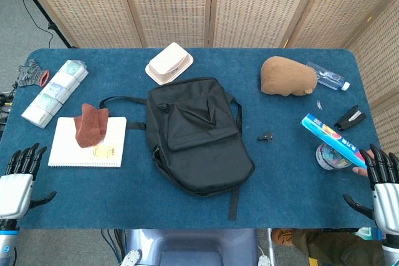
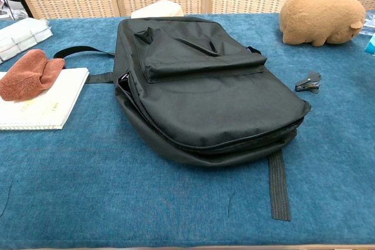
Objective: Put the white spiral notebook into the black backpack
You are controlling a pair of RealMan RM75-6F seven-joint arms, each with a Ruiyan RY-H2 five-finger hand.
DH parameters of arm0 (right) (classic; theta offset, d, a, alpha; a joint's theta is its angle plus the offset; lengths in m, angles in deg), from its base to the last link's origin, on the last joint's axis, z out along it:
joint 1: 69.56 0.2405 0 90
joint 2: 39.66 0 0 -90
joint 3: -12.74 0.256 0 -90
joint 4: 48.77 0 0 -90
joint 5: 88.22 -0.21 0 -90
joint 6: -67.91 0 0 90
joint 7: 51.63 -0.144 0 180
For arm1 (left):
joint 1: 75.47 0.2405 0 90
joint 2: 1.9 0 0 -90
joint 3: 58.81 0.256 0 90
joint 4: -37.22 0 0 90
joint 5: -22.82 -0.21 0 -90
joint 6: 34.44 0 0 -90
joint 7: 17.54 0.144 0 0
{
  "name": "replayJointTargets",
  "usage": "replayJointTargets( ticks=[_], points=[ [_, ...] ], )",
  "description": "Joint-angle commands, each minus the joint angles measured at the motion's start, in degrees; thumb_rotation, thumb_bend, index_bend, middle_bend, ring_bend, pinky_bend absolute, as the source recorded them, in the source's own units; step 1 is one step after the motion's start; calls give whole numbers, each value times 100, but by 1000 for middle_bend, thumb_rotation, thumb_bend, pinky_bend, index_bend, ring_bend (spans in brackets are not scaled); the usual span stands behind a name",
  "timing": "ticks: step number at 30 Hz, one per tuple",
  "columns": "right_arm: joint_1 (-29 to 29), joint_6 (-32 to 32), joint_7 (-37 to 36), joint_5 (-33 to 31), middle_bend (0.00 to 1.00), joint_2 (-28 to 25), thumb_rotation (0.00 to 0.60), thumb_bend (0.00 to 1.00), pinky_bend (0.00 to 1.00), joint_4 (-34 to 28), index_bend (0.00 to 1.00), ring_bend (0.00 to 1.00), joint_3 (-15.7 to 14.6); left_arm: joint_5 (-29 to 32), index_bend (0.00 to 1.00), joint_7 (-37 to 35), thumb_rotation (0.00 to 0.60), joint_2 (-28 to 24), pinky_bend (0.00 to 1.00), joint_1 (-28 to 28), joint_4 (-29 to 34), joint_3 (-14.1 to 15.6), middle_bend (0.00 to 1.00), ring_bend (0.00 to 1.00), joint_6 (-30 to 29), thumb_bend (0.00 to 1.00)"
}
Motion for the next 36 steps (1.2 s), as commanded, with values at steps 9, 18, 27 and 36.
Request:
replayJointTargets(
  ticks=[9, 18, 27, 36],
  points=[
    [4, 24, 37, 38, 0, 19, 600, 0, 0, 4, 0, 0, -32, 120, 0, 47, 600, 287, 0, -167, -388, -98, 0, 0, 223, 25],
    [12, 43, 10, -35, 0, 17, 600, 0, 0, 12, 0, 0, 4, 101, 0, -514, 600, 1293, 0, -633, -2094, -314, 0, 0, 636, 25],
    [15, 55, -52, -89, 0, -4, 600, 0, 0, 31, 0, 0, 28, 144, 0, -1149, 600, 1936, 0, -860, -3394, -382, 0, 0, 854, 25],
    [23, 79, -33, -113, 0, 15, 600, 0, 0, 43, 0, 0, 30, 17, 0, -1450, 600, 2400, 0, -1110, -4094, -370, 0, 0, 957, 24]
  ],
)
